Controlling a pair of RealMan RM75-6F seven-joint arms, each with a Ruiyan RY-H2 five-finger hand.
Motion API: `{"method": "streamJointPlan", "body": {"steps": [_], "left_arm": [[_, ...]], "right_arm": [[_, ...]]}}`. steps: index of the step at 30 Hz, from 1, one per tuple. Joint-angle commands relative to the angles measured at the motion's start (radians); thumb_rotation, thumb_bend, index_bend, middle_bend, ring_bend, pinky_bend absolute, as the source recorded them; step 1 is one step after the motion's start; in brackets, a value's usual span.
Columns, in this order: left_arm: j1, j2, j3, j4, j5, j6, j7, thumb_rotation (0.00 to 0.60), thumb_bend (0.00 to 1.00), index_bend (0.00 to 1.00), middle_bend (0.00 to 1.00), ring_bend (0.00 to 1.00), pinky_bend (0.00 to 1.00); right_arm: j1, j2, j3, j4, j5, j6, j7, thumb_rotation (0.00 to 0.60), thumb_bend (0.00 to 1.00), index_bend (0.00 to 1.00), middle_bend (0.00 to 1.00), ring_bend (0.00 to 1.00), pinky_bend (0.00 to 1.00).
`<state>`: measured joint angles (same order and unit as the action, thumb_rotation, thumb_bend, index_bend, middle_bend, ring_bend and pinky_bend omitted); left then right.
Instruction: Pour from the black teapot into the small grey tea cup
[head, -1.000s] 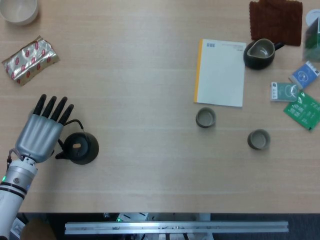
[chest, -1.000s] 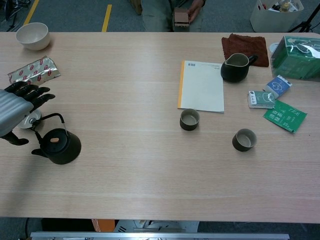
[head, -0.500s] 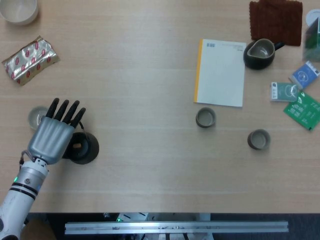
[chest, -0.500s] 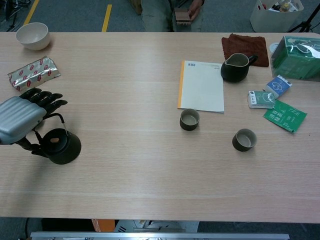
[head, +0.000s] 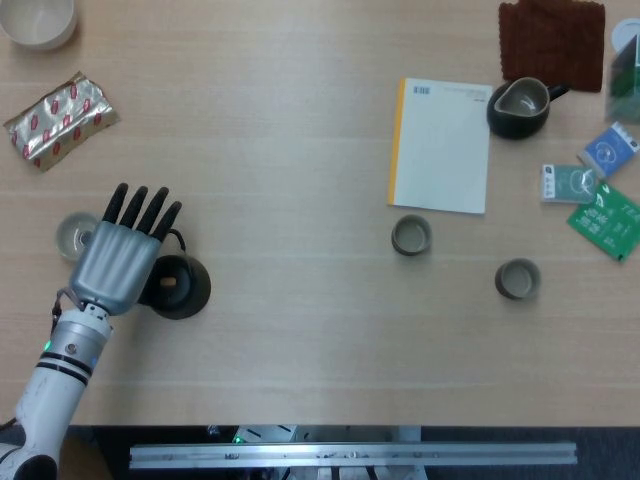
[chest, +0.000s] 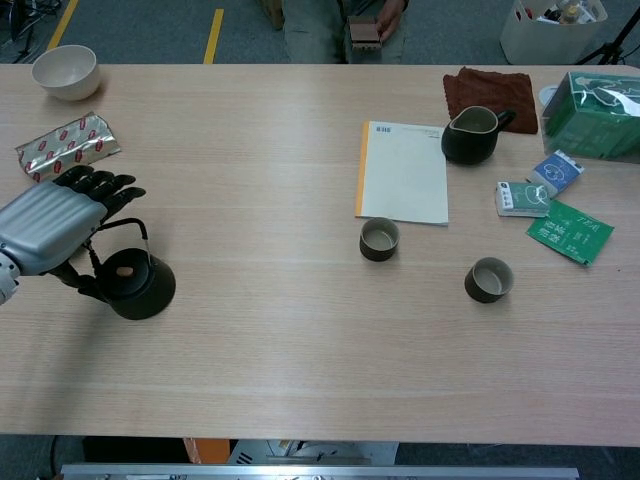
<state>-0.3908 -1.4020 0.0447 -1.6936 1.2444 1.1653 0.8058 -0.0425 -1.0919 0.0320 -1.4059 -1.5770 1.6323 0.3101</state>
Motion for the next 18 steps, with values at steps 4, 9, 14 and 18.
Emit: {"method": "streamJointPlan", "body": {"steps": [4, 9, 14, 18], "left_arm": [[-0.015, -0.021, -0.011, -0.010, -0.008, -0.005, 0.012, 0.600, 0.09, 0.00, 0.00, 0.00, 0.00], [-0.032, -0.049, -0.027, -0.014, -0.014, -0.011, 0.019, 0.600, 0.09, 0.00, 0.00, 0.00, 0.00], [-0.054, -0.067, -0.053, -0.025, -0.030, -0.014, 0.030, 0.600, 0.09, 0.00, 0.00, 0.00, 0.00], [-0.073, -0.065, -0.071, -0.051, -0.045, -0.020, 0.036, 0.600, 0.09, 0.00, 0.00, 0.00, 0.00]], "right_arm": [[-0.002, -0.003, 0.001, 0.009, 0.004, 0.001, 0.008, 0.600, 0.15, 0.27, 0.25, 0.14, 0.27], [-0.005, -0.005, 0.002, 0.017, 0.006, 0.002, 0.016, 0.600, 0.15, 0.27, 0.25, 0.14, 0.27], [-0.007, -0.008, 0.003, 0.026, 0.010, 0.002, 0.024, 0.600, 0.15, 0.27, 0.25, 0.14, 0.27], [-0.008, -0.011, 0.003, 0.033, 0.013, 0.000, 0.029, 0.600, 0.15, 0.27, 0.25, 0.14, 0.27]]}}
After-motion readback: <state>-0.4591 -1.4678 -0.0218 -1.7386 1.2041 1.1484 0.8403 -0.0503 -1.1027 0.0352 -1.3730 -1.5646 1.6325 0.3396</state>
